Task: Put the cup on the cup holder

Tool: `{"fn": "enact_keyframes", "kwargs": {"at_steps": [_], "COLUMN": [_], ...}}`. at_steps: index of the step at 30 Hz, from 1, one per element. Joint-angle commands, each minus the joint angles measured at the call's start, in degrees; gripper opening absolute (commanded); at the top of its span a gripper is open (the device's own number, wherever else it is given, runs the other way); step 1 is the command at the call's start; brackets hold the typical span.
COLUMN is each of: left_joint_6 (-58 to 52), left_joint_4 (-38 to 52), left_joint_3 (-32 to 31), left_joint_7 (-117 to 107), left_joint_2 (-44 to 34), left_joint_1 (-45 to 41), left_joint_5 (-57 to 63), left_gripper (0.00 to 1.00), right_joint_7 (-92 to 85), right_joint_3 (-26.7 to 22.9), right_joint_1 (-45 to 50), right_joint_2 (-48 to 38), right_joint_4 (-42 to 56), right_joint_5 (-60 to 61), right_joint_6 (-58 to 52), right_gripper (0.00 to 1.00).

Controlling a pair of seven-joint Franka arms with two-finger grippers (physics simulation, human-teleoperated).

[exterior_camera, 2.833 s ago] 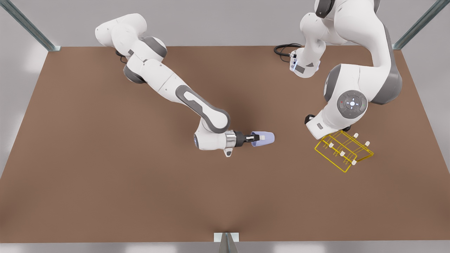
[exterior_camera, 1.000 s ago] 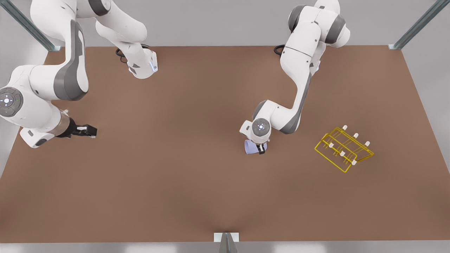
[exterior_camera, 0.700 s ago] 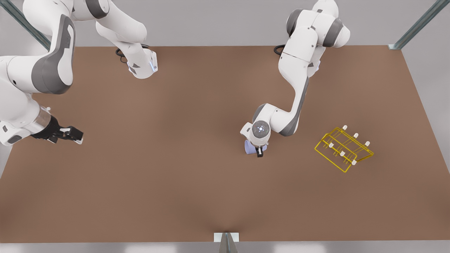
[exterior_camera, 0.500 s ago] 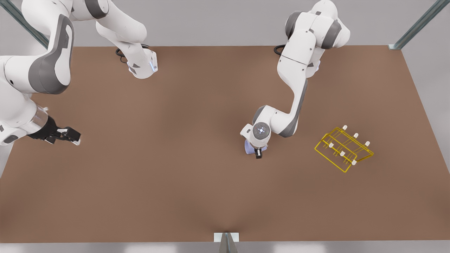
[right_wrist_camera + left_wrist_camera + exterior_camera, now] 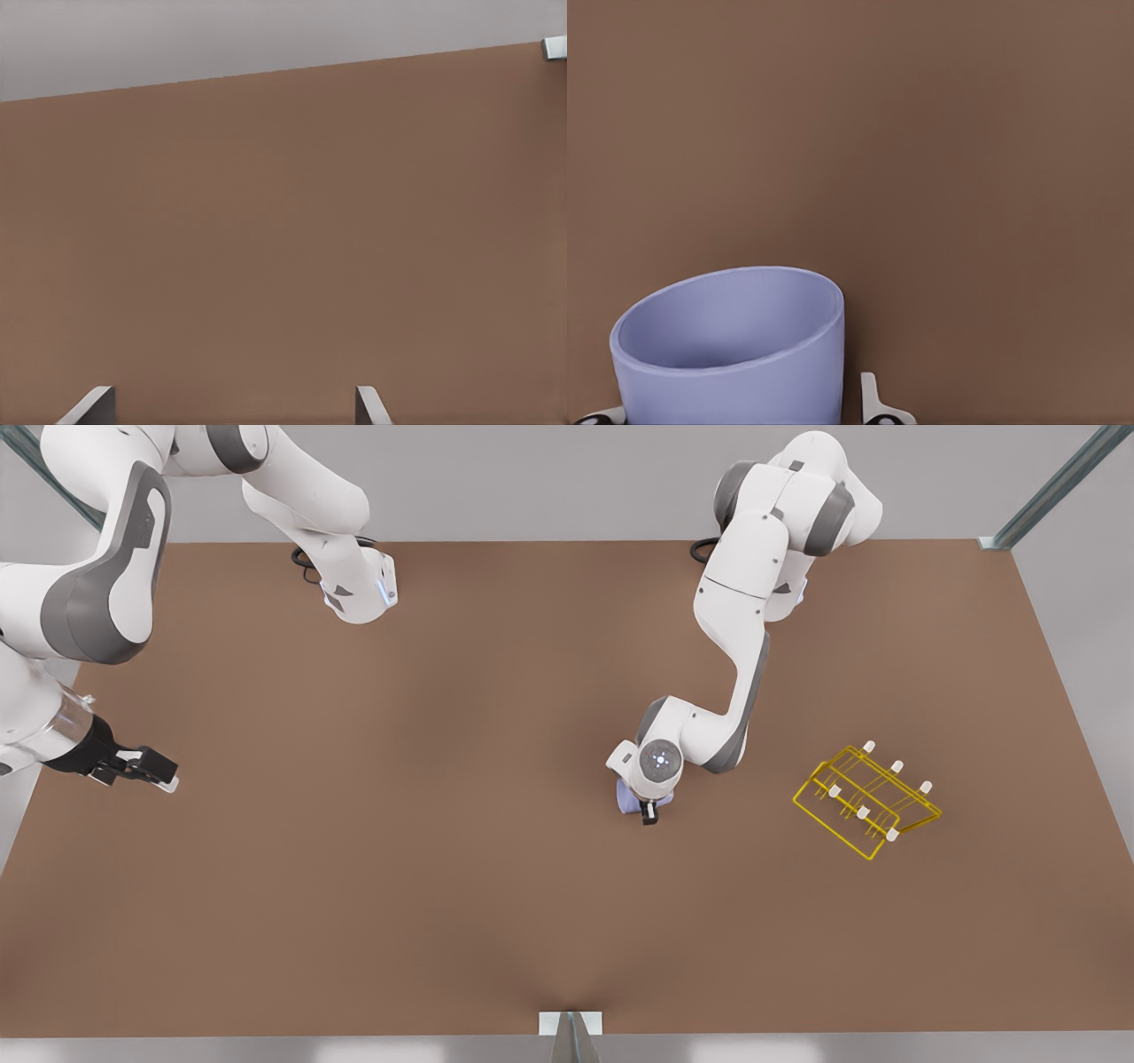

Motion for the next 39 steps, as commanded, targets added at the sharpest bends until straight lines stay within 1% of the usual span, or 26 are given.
{"fn": "enact_keyframes", "kwargs": {"at_steps": [1,2,3,7,10,11,13,14,15,16,17,19,21,24,27,31,35,37,39], "left_joint_6": [-0.04,-0.22,-0.57,-1.01,-4.16,-10.66,-35.61,-44.59,-50.74,-56.80,-61.11,-65.43,-69.30,-70.53,-69.74,-67.54,-64.82,-64.03,-62.80], "left_joint_4": [-0.13,-0.13,-0.04,0.22,0.84,3.12,12.08,13.23,13.32,13.23,12.97,8.31,4.27,-3.03,-3.73,-6.63,-6.90,-6.81,-6.81], "left_joint_3": [0.03,0.03,0.12,0.47,1.61,2.40,2.49,2.49,2.49,2.40,2.40,2.40,2.40,2.49,2.49,2.23,2.23,1.96,1.96], "left_joint_7": [1.71,1.19,1.10,0.92,0.92,-0.04,-0.13,-0.75,-0.66,0.13,0.31,0.31,-0.31,-5.58,-10.94,-17.01,-24.38,-26.67,-27.91], "left_joint_2": [0.08,-0.01,-0.10,-1.07,-2.03,-3.00,-3.00,-2.91,-2.56,-2.56,-2.21,-1.42,-1.24,-1.24,0.60,1.48,3.15,4.12,4.65], "left_joint_1": [-0.11,-0.11,-0.11,-0.11,-0.20,-0.73,-1.69,-4.50,-7.23,-8.02,-8.11,-7.85,-6.09,-4.16,-1.61,-0.90,0.50,1.29,1.73], "left_joint_5": [0.16,0.24,0.25,0.86,4.02,12.18,38.46,48.31,57.36,65.70,71.24,84.17,91.65,94.38,94.46,93.67,90.51,90.16,89.98], "left_gripper": [1.00,0.81,0.74,0.74,0.74,0.74,0.74,0.74,0.74,0.74,0.75,0.75,0.75,0.75,0.75,0.75,0.75,0.75,0.75], "right_joint_7": [0.50,0.50,0.50,0.50,0.59,0.59,0.59,0.59,0.59,0.67,0.67,0.67,0.67,0.76,0.76,0.76,0.76,1.02,1.20], "right_joint_3": [0.03,0.03,0.03,0.03,0.03,0.03,0.03,0.03,0.03,0.03,0.03,0.03,0.03,0.03,0.03,0.03,-0.06,0.38,0.29], "right_joint_1": [0.00,0.00,0.00,0.00,0.00,0.00,0.00,0.00,0.00,0.00,0.00,0.09,0.00,0.09,0.09,0.00,-0.09,2.28,1.32], "right_joint_2": [-0.07,-0.07,-0.07,-0.07,-0.16,-0.16,-0.25,-0.25,-0.25,-0.25,-0.25,-0.25,-0.25,-0.25,-0.25,-0.25,-0.34,-0.25,0.01], "right_joint_4": [0.03,0.03,0.03,0.03,0.03,0.03,0.03,0.03,0.03,0.03,0.03,0.03,0.03,0.03,0.03,0.03,0.03,-0.58,-0.85], "right_joint_5": [-0.04,-0.12,-0.12,-0.12,-0.12,-0.12,-0.12,-0.21,-0.12,-0.21,-0.21,-0.12,-0.12,-0.21,-0.21,-0.21,-0.21,-4.60,-4.69], "right_joint_6": [0.01,0.01,0.01,0.01,-0.07,-0.07,-0.07,-0.07,-0.07,-0.07,-0.07,-0.07,-0.16,-0.07,-0.16,-0.07,-0.42,-0.43,-5.61], "right_gripper": [1.00,1.00,1.00,1.00,1.00,1.00,1.00,1.00,1.00,1.00,1.00,1.00,1.00,1.00,1.00,1.00,1.00,1.00,1.00]}}
